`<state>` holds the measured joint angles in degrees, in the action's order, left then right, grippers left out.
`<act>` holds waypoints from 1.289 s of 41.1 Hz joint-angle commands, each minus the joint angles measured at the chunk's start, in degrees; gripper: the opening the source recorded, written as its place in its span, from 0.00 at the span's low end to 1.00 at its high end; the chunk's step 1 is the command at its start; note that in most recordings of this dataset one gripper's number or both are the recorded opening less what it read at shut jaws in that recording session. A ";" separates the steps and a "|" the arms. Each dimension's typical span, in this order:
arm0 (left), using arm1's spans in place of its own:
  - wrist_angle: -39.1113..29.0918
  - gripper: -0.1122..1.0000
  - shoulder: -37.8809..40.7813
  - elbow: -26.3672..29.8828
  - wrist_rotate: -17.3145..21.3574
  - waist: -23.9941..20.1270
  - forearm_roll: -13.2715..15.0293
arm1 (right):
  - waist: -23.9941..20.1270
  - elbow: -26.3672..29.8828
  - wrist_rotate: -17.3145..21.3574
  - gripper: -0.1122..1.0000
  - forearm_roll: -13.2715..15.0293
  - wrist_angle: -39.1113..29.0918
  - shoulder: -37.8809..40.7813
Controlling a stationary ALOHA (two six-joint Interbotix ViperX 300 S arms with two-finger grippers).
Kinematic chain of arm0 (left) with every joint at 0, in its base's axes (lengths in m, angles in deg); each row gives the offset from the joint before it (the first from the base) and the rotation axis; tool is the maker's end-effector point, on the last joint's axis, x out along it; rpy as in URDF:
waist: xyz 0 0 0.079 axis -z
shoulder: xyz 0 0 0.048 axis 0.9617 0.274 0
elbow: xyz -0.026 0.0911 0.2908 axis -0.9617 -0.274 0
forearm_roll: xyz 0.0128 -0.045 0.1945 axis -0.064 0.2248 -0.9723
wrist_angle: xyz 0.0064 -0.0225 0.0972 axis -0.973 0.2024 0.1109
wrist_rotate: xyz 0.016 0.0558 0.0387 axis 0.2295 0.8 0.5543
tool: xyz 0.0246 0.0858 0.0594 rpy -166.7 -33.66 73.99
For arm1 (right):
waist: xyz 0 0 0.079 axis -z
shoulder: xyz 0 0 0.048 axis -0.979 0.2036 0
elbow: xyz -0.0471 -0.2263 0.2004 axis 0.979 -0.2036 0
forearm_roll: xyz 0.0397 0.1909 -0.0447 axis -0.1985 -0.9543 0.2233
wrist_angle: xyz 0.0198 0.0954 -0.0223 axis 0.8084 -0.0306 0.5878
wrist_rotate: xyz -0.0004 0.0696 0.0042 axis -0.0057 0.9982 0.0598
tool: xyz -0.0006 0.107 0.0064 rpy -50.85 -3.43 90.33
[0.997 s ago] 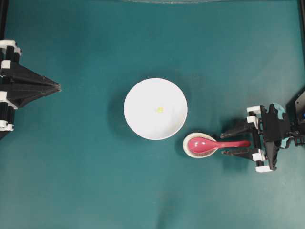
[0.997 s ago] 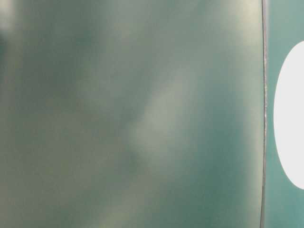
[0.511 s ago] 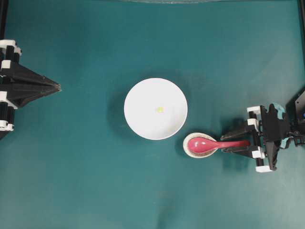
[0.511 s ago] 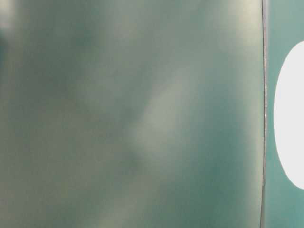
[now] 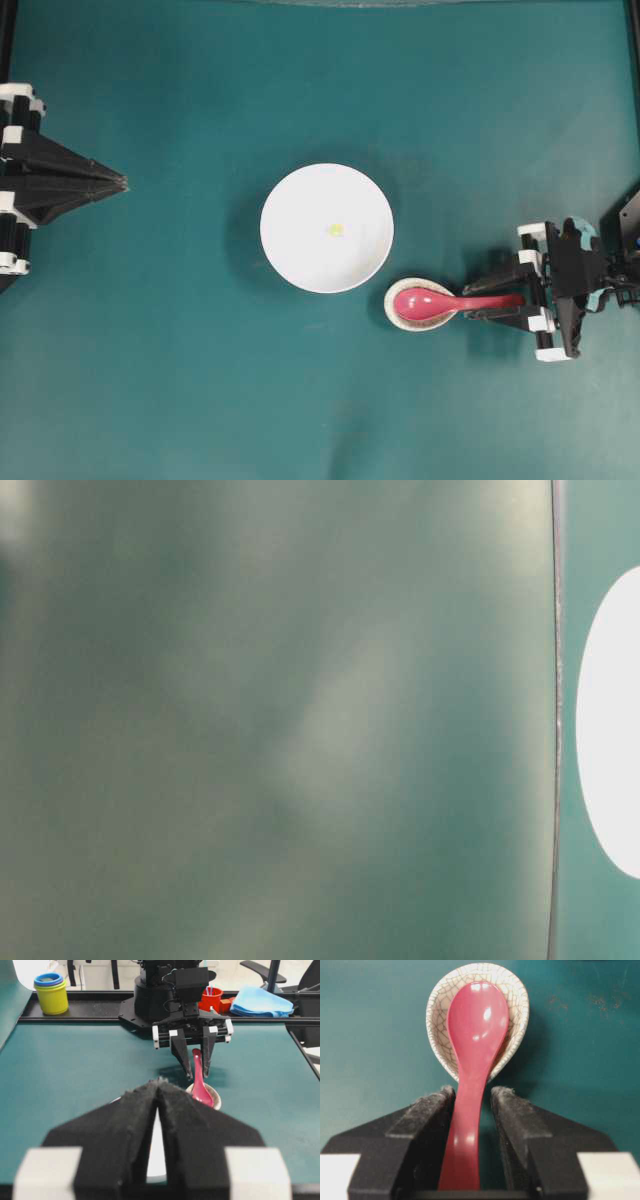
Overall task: Scoop the yellow hexagonal prism block from the bowl with a spoon using the right arm.
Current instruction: 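Close the right gripper on the red spoon handle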
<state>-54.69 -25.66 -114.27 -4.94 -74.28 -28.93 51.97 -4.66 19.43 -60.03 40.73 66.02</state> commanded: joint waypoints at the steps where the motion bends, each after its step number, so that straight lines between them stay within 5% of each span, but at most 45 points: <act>1: 0.35 0.16 0.44 1.23 0.09 0.00 -0.09 | -0.26 0.44 0.09 0.49 -0.09 0.26 -0.62; 10: 0.26 0.16 0.44 1.23 0.09 0.00 -0.09 | -0.26 0.44 0.09 0.47 -0.18 0.26 -0.53; 20: 0.18 0.16 0.44 1.23 0.09 0.00 -0.09 | -0.26 0.53 0.26 0.32 -0.18 0.26 -0.62; 35: 0.26 0.16 0.44 1.23 0.09 0.00 -0.09 | -0.26 1.58 0.26 0.31 -0.09 -0.18 -3.16; 53: 0.18 0.16 0.44 1.14 0.00 0.00 -0.09 | 0.79 1.58 0.26 0.30 -2.02 -10.63 -10.28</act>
<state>-54.78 -25.66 -114.27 -4.94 -74.28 -28.84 52.24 -3.52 19.61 -60.82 31.33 57.23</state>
